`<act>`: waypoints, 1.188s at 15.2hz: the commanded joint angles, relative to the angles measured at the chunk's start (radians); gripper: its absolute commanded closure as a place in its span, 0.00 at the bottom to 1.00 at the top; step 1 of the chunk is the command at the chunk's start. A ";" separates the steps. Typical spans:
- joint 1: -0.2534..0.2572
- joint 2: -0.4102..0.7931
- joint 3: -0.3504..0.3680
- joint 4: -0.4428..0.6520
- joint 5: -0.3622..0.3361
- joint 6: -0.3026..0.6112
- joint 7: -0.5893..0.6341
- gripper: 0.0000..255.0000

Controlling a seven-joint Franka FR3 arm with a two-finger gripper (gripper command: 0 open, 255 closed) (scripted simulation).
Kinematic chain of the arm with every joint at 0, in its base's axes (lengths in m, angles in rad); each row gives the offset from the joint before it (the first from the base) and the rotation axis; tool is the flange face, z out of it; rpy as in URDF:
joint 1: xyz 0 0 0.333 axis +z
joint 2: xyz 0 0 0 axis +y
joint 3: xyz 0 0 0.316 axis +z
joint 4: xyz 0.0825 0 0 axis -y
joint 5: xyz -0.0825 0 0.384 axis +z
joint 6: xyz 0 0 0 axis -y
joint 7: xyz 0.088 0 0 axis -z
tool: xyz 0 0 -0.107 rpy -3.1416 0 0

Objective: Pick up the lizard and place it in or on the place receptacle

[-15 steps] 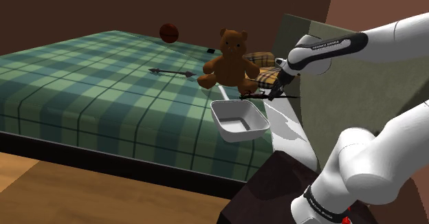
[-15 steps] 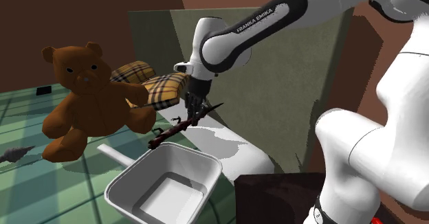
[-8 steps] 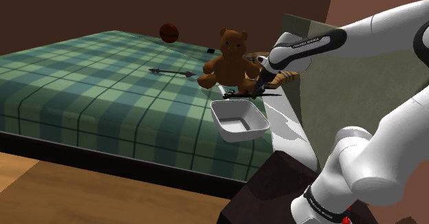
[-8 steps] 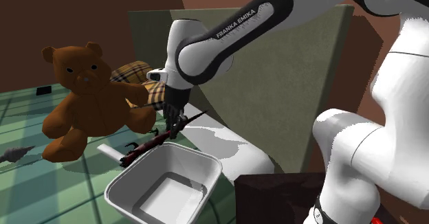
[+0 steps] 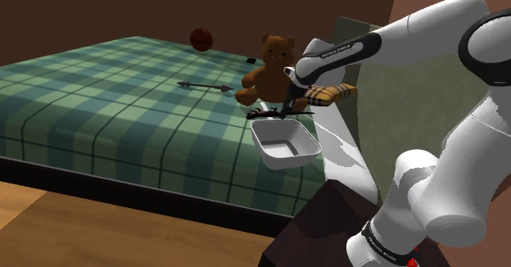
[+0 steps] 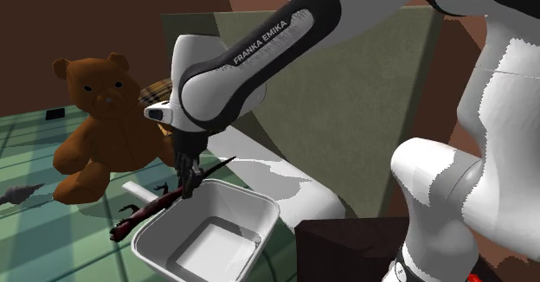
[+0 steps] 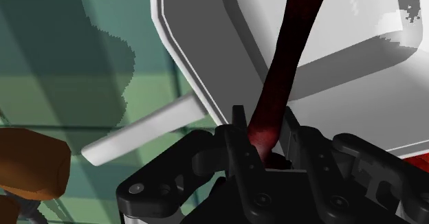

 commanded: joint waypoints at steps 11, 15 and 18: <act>0.017 0.110 -0.008 -0.037 0.141 0.111 -0.102 1.00; 0.017 0.110 -0.008 -0.037 0.141 0.111 -0.102 1.00; 0.017 0.109 -0.008 -0.037 0.141 0.111 -0.102 0.00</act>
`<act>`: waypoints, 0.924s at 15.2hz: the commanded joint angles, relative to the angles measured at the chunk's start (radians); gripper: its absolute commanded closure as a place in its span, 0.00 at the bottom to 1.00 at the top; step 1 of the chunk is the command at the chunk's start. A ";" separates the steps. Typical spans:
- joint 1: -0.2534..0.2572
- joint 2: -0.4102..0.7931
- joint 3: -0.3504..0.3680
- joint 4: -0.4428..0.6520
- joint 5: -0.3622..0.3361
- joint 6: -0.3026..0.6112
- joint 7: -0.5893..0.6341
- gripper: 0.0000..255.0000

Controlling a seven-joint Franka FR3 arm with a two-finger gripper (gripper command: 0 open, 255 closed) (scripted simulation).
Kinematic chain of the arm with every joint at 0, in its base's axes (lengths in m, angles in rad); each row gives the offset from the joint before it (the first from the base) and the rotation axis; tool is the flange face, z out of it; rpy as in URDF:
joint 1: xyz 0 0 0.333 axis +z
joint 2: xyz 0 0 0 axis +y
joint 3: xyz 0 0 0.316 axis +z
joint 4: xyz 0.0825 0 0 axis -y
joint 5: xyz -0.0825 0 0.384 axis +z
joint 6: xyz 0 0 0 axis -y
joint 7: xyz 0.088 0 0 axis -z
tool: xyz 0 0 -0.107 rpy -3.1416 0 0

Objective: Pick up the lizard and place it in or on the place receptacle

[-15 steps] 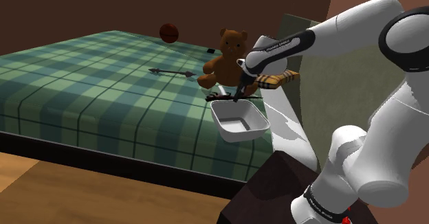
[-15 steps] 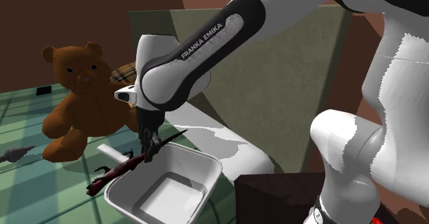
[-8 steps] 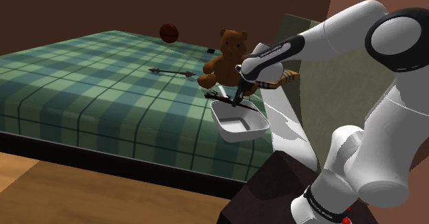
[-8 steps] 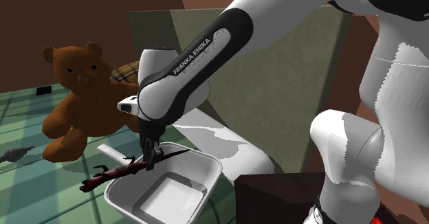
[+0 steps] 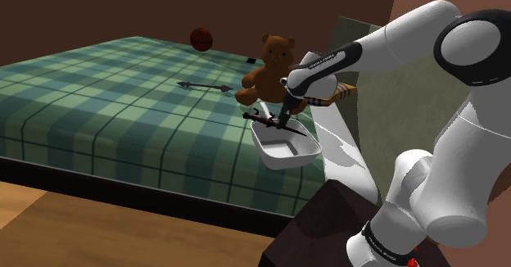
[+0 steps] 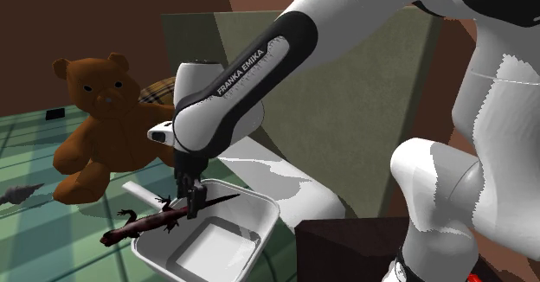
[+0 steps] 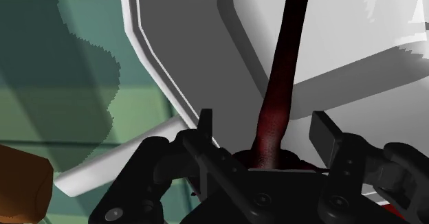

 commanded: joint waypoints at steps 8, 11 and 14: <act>-0.017 -0.143 0.006 0.013 -0.175 -0.111 0.124 0.00; -0.020 -0.143 0.009 0.013 -0.174 -0.111 0.124 0.00; -0.020 -0.143 0.009 0.013 -0.174 -0.111 0.123 0.00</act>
